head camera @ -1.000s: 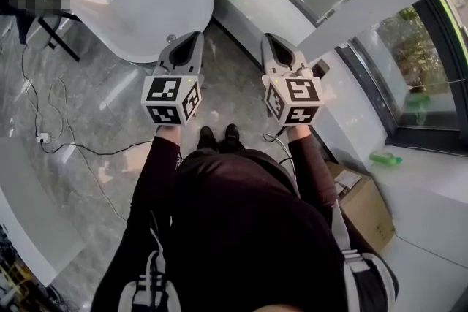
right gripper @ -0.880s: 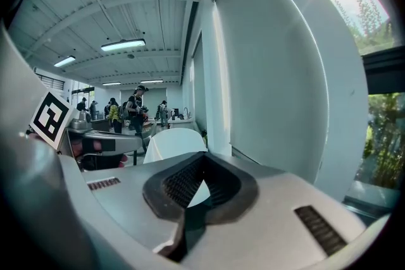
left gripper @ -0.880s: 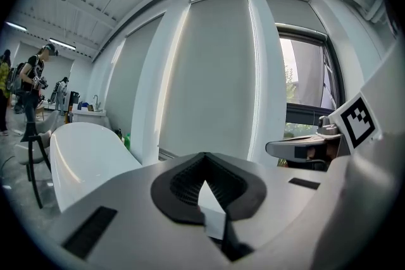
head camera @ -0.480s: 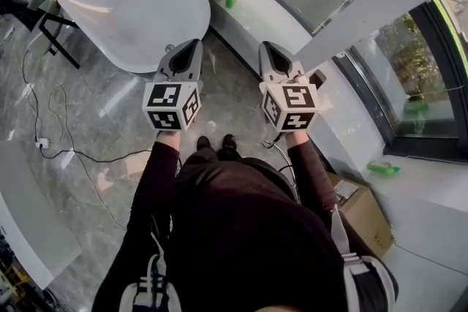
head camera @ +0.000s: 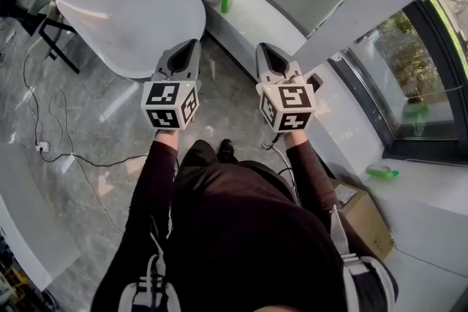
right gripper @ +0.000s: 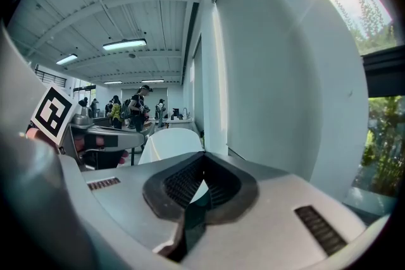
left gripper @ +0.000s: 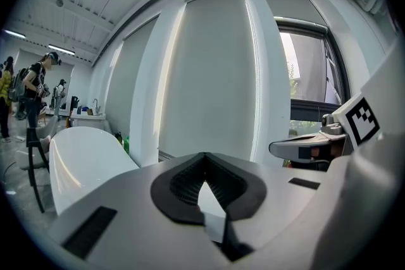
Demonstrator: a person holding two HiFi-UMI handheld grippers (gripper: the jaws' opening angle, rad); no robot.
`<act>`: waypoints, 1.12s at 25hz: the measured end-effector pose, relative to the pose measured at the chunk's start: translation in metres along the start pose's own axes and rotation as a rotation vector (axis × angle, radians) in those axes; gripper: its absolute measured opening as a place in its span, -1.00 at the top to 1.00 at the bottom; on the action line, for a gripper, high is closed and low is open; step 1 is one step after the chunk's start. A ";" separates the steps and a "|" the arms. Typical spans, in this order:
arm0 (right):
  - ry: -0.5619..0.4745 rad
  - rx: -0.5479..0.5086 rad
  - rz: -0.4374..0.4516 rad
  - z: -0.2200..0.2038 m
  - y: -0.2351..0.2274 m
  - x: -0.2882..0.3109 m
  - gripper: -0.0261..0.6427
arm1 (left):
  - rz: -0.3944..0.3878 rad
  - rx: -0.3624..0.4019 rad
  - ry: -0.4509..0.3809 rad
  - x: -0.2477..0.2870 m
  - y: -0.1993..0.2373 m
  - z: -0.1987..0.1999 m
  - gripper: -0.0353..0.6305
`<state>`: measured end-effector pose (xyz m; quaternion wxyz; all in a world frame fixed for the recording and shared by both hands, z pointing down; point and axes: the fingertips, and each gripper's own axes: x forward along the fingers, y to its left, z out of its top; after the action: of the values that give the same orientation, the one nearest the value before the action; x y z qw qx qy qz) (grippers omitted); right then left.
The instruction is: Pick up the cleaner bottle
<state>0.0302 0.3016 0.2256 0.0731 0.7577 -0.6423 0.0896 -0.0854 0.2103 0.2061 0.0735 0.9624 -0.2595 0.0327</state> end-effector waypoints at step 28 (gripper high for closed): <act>0.018 0.004 -0.037 0.004 -0.044 0.064 0.92 | -0.001 -0.008 0.051 0.084 0.027 -0.005 0.87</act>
<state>0.0835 0.2469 0.2368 0.0789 0.7686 -0.6275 0.0964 -0.0264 0.1468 0.2231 0.0841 0.9610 -0.2572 0.0561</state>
